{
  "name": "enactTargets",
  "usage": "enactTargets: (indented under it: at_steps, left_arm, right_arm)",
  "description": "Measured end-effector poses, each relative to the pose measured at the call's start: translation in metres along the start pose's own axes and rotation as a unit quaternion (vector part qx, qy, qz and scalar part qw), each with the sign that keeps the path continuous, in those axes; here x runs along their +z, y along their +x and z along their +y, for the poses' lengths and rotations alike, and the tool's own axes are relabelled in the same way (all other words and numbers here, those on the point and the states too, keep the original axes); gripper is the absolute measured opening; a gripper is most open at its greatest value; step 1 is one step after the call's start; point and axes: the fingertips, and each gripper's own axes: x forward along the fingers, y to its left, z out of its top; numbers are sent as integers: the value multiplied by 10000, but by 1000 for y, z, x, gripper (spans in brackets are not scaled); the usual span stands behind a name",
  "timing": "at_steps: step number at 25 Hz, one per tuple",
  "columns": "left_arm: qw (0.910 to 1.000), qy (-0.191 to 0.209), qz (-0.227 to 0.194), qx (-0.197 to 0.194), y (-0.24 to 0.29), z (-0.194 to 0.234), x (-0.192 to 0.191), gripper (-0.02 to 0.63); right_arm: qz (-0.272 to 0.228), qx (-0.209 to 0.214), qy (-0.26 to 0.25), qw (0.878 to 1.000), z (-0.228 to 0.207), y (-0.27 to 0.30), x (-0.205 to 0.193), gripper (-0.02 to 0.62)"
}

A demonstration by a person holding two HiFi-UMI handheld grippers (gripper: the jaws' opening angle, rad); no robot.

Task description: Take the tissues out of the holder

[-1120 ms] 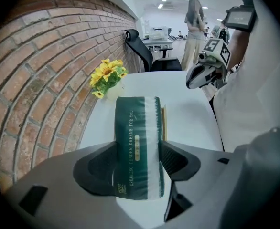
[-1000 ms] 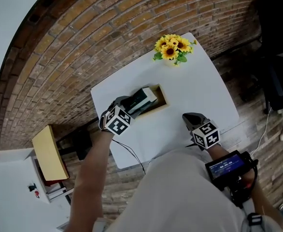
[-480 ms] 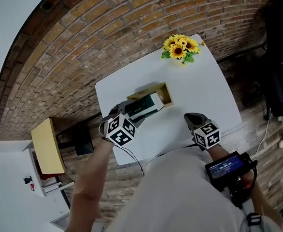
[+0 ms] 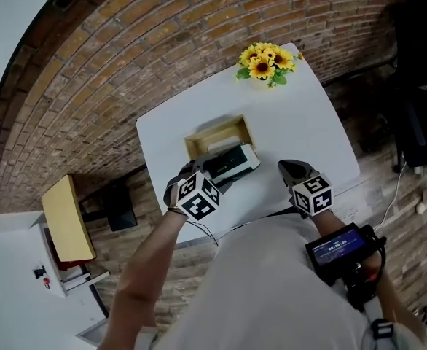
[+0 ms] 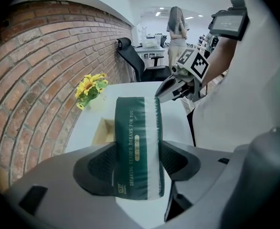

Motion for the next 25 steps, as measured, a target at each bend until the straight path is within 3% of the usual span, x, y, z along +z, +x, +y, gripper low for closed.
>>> enactTargets:
  at_steps: [11,25]
  left_arm:
    - [9974,379,456,-414,55,-37,-8,298]
    - [9918,648,820,-729,88,-69,-27,299]
  right_arm:
    - [-128,-457,225,9986,-22,-28,-7,6]
    - [-181,-529,329,9979,-21,-37,-16,6]
